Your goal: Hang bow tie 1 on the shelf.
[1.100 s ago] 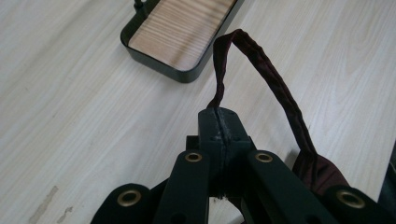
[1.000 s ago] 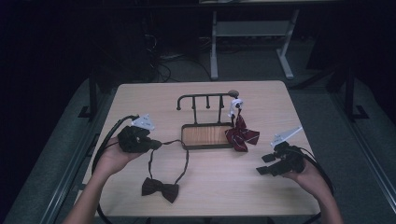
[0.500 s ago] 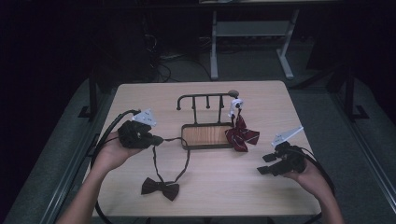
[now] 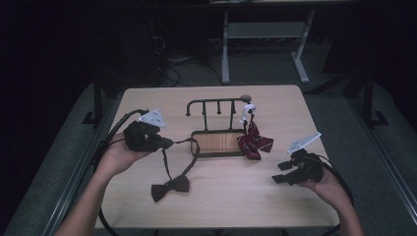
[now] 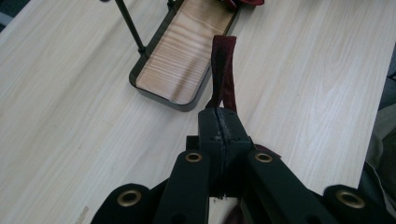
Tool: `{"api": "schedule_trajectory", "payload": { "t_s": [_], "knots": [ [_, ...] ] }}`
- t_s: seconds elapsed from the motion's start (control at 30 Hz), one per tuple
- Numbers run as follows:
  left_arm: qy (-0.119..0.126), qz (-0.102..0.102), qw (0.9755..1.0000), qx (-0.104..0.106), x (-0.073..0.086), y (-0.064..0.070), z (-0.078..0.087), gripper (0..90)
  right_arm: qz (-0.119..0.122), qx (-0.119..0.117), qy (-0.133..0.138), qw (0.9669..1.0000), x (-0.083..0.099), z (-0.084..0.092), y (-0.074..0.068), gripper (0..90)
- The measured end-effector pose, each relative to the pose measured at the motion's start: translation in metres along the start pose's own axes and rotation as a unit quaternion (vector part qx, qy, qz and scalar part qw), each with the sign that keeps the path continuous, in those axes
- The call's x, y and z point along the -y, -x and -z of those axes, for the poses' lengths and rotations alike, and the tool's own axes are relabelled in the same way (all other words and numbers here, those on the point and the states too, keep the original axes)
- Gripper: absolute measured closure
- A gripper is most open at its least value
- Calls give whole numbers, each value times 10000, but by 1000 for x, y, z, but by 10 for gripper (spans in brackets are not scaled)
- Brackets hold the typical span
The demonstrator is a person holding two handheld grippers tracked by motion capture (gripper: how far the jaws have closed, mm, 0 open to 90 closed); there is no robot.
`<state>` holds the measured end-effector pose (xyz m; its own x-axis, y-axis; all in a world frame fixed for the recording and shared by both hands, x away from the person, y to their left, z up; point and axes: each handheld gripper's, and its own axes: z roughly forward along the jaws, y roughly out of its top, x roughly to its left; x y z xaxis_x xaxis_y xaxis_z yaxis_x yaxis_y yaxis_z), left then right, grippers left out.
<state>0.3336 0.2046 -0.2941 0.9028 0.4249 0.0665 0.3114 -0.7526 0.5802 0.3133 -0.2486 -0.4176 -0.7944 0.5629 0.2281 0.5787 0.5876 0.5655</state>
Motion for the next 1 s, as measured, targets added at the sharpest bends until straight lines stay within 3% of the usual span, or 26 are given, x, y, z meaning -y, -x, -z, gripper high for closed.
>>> {"api": "schedule_trajectory", "payload": {
  "t_s": [1.0],
  "knots": [
    [72, 78, 9998, -168, -32, -21, 13, 900, -7, -21, 5, 10000, 1, 2, 6, 394]
  ]
}}
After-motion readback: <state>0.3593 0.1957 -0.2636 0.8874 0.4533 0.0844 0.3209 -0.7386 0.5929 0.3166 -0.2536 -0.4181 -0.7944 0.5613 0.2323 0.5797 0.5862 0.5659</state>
